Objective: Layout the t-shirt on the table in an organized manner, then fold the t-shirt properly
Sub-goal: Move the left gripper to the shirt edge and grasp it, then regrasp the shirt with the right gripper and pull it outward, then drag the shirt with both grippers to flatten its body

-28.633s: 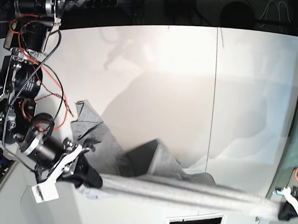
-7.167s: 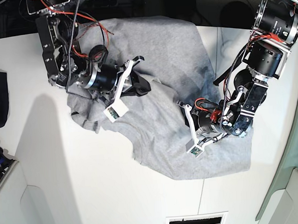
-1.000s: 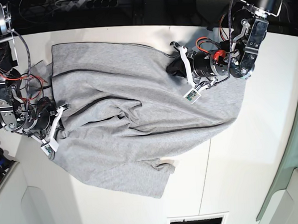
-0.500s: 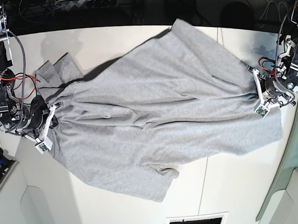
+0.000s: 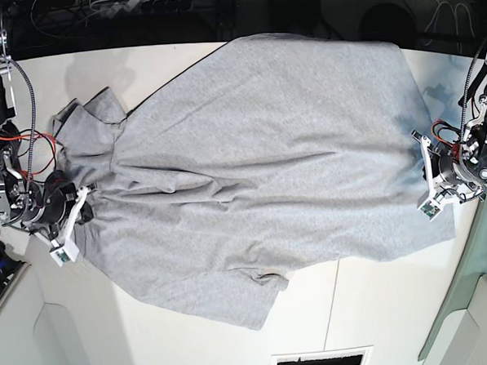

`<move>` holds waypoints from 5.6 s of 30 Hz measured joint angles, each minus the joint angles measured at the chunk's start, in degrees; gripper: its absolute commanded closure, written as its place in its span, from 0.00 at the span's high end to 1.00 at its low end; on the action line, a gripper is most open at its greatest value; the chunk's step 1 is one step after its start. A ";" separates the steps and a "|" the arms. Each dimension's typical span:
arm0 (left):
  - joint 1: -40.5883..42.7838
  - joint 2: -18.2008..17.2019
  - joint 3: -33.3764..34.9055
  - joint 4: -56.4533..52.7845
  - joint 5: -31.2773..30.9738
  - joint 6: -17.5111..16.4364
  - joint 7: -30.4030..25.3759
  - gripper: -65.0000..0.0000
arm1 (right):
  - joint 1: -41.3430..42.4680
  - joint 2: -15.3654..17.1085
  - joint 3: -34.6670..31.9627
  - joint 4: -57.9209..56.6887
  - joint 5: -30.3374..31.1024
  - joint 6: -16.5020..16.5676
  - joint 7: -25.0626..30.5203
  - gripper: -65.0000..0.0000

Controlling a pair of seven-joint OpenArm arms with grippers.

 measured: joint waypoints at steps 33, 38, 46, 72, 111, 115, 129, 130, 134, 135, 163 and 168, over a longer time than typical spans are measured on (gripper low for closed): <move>5.60 7.52 -0.79 -8.31 7.63 2.73 -11.63 0.02 | -11.93 1.25 12.74 -1.11 7.48 5.35 -4.17 0.00; 2.47 6.16 -0.46 -12.26 6.99 2.16 -11.39 0.02 | -10.86 1.64 12.50 -1.27 7.17 5.38 -4.22 0.00; 2.14 3.17 -0.57 -6.21 -0.68 -4.66 0.13 0.03 | -6.01 2.80 12.46 -1.62 7.65 3.26 -5.90 0.00; 7.17 1.11 0.00 10.43 -18.95 -9.88 2.56 0.18 | 1.57 -15.52 8.66 -4.94 -6.29 3.10 2.40 0.00; 18.36 3.93 -11.89 24.02 -24.30 -9.81 5.03 0.33 | -13.40 -0.92 29.68 9.53 20.11 4.11 -16.31 0.00; 22.88 4.09 -20.48 24.02 -27.41 -9.86 5.64 0.35 | -22.25 -1.11 30.51 16.00 21.73 4.22 -17.33 0.00; 29.99 9.33 -29.07 18.64 -21.16 -9.86 0.22 0.35 | -32.59 -2.14 30.49 20.02 19.37 4.35 -13.35 0.00; 29.99 10.12 -29.03 17.81 -20.44 -9.84 -0.48 0.35 | -32.54 -2.19 30.45 20.02 19.50 4.33 -11.80 0.00; 27.41 11.50 -28.98 17.20 -20.33 -9.29 -0.50 0.35 | -30.47 -2.05 30.47 19.91 17.49 4.15 -11.17 0.00; 25.94 11.63 -28.98 17.20 -20.37 -8.46 -0.70 0.35 | -29.51 -2.05 30.47 19.82 17.09 4.13 -11.13 0.00; -0.83 17.75 -14.40 -14.19 -11.61 -4.04 -7.89 0.35 | -5.66 -5.84 20.55 -10.36 2.45 3.58 3.56 0.00; -2.67 17.75 -14.38 -14.84 -10.73 -3.91 -7.15 0.35 | -0.42 -5.86 15.89 -14.29 -1.75 0.44 5.64 0.00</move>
